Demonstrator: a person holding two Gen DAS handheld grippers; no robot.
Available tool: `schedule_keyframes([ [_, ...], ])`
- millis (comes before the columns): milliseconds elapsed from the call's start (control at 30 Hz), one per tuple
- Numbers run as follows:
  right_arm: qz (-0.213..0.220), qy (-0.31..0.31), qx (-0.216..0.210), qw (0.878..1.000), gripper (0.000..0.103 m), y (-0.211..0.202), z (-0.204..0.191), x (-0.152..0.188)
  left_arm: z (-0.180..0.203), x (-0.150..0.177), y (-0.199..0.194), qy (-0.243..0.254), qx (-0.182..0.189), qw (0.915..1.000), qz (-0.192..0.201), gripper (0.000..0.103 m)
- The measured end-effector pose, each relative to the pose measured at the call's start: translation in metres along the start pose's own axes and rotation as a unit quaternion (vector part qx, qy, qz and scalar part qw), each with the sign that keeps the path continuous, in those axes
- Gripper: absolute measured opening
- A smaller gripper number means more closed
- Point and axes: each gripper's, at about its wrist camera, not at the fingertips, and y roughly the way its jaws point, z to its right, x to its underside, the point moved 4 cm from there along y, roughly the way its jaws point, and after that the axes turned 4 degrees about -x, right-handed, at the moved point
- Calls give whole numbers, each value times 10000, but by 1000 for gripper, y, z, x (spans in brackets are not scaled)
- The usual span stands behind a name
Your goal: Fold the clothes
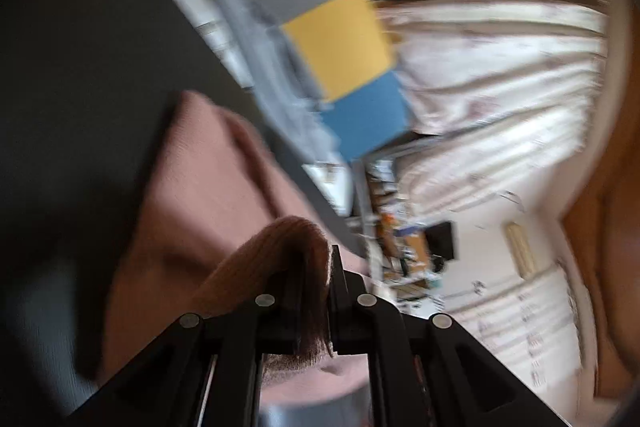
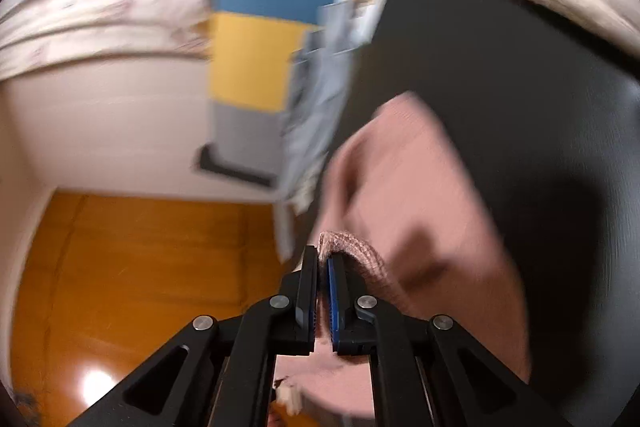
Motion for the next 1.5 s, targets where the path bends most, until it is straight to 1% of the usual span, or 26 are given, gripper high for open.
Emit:
schedule_keyframes([
  [100, -94, 99, 14, 9999, 5, 12, 9, -7, -28, -14, 49, -372, -411, 9980, -308, 9],
  [133, -125, 132, 19, 9998, 8, 16, 13, -9, -32, -16, 57, -500, -297, 9977, -348, 9],
  [167, -157, 165, 23, 9997, 8, 20, 16, -11, -32, -17, 61, -611, 17, 9975, -352, 9],
  [200, -188, 198, 28, 9996, 10, 24, 19, -14, -31, -17, 61, -627, 220, 9972, -355, 14],
  [267, -251, 263, 38, 9993, 27, 32, 25, -18, -30, -15, 61, -642, 501, 9954, -500, 20],
  [300, -288, 279, 33, 9992, 43, 35, 27, -20, -30, -13, 61, -697, 611, 9937, -637, 20],
  [333, -355, 210, -18, 9991, 54, 33, 23, -17, -31, -11, 62, -771, 696, 9916, -774, 22],
  [400, -532, 23, -14, 9986, 55, 39, 15, -14, -33, -6, 64, -984, 747, 9872, -1006, 22],
  [467, -811, -220, 126, 9964, 56, 52, 8, -10, -30, -5, 64, -1032, 774, 9864, -1023, 23],
  [500, -921, -325, 246, 9949, 56, 59, 4, -8, -27, -5, 66, -1070, 813, 9854, -1043, 22],
  [567, -1124, -539, 526, 9908, 35, 74, -3, -8, -22, -11, 70, -1230, 913, 9840, -909, 19],
  [600, -1219, -648, 681, 9881, 6, 83, -7, -9, -22, -15, 68, -1344, 906, 9837, -783, 18],
  [633, -1268, -716, 784, 9862, 5, 91, -10, -11, -21, -19, 67, -1478, 931, 9825, -644, 18],
  [767, -507, -159, 146, 9985, 7, 101, -17, -42, -26, -52, 65, -2167, 1403, 9660, 151, 22],
  [800, -118, -2, 42, 9999, 24, 97, -14, -53, -30, -59, 62, -2262, 1376, 9636, 371, 23],
  [833, 106, 120, 12, 9999, 65, 94, -10, -59, -33, -62, 58, -2277, 1281, 9638, 524, 23],
  [867, 288, 247, 10, 9993, 79, 88, -4, -61, -37, -65, 54, -2291, 1186, 9638, 677, 23],
  [900, 446, 347, -10, 9984, 80, 83, 1, -62, -40, -67, 50, -2259, 1070, 9650, 789, 23],
  [967, 362, 135, -155, 9991, 80, 73, -4, -58, -42, -65, 43, -1940, 713, 9750, 820, 24],
  [1067, 159, -739, 363, 9965, 80, 66, -20, -44, -35, -53, 41, -1200, -46, 9904, 688, 26],
  [1100, 129, -1158, 638, 9911, 80, 63, -26, -38, -32, -49, 41, -962, -252, 9932, 599, 28],
  [1167, 170, -2171, 1409, 9658, 79, 53, -32, -29, -22, -38, 43, -401, -538, 9970, 387, 30],
  [1267, 88, -3590, 2323, 9039, 73, 49, -41, -9, -5, -21, 43, 450, -709, 9960, 299, 35],
  [1300, -38, -3856, 2454, 8894, 69, 54, -42, -6, -3, -13, 41, 663, -751, 9947, 239, 38],
  [1433, -474, -4559, 3059, 8345, 67, 78, -35, 12, 3, 1, 43, 1252, -1110, 9859, 16, 44],
  [1500, -520, -4561, 3329, 8237, 67, 82, -26, 10, 5, 5, 47, 1494, -1343, 9796, -88, 45],
])
